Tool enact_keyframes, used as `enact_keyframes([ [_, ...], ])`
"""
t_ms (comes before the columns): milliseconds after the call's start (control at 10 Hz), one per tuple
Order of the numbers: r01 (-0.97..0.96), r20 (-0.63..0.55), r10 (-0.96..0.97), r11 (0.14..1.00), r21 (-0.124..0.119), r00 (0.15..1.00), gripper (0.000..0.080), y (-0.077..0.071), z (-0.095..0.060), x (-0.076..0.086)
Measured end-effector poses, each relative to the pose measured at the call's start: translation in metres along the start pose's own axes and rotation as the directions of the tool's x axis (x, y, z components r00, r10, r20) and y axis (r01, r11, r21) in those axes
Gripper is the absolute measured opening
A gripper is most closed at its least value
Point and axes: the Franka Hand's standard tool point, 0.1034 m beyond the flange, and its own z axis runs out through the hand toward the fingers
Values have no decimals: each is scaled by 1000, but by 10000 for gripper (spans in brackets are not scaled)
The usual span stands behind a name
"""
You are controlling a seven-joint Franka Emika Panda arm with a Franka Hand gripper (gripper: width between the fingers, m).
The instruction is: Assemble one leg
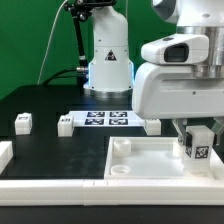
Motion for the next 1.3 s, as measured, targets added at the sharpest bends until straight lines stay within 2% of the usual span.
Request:
enact_keyframes([
  [100, -183, 3, 183, 983, 0, 983, 292, -1, 2, -1],
  [200, -269, 3, 269, 963, -1, 963, 292, -3, 2, -1],
  [500, -585, 4, 585, 811, -3, 811, 292, -5, 2, -2],
  [800, -842, 0, 842, 539, 6, 539, 293, -5, 3, -2],
  [1000, -934, 10, 934, 356, 10, 357, 293, -4, 4, -2],
  [1100, -950, 12, 950, 313, 10, 313, 293, -4, 4, -2],
  [1200, -978, 22, 978, 208, 11, 208, 293, -4, 4, -3],
  [1300, -990, 23, 989, 143, 9, 143, 293, -5, 4, -3],
])
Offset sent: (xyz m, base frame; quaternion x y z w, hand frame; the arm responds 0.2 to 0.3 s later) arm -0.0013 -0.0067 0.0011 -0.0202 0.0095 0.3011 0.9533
